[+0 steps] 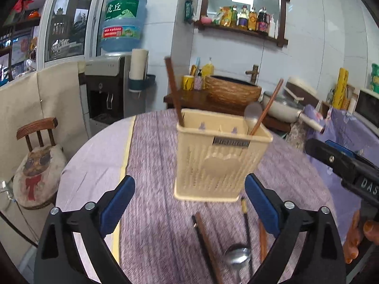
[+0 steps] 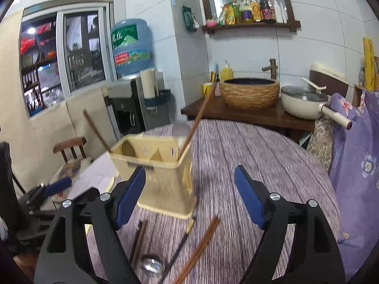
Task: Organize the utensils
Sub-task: 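Open both tools and release the spoon and chopstick into the holder, then move both tools back over the remaining utensils on the table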
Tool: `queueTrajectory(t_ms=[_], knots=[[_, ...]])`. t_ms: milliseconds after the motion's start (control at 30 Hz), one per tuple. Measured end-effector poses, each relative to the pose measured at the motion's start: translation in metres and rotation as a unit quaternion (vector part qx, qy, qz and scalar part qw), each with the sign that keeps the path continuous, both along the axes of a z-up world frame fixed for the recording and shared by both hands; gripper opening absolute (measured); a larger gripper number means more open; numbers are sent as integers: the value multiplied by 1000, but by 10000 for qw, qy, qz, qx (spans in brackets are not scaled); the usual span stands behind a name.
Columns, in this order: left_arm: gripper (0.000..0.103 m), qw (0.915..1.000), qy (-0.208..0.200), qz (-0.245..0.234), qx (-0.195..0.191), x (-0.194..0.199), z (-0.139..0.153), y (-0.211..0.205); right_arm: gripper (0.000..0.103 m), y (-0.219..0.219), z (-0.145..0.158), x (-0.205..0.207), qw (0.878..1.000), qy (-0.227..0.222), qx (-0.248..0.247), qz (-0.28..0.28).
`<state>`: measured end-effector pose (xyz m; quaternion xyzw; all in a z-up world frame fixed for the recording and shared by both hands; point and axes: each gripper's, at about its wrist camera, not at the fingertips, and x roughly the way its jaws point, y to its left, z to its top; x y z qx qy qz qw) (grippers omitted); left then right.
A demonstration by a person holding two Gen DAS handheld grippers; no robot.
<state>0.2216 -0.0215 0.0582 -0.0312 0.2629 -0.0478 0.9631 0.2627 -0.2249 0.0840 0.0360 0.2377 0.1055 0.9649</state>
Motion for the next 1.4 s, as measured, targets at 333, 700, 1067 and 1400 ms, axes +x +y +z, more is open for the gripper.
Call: queueTrajectory(t_ms=[333,700,1067,1400], knots=[[98,9970,720,266,116,-19,-51,18,87,-22,-91,-14,9927,1041,116,-600],[92,9930,1133,242,229,-23,-77,8,78,-14,-132,-3,9806,1846,-45,-660],[72,9896,1311,79,590,-16,-90,-12,74,-4,-139,4,9765,1994,-358,-738],[64,9867,1494,20,648,-2,-101,-23,74,-7,-138,12,9751,2029,-353,-822]])
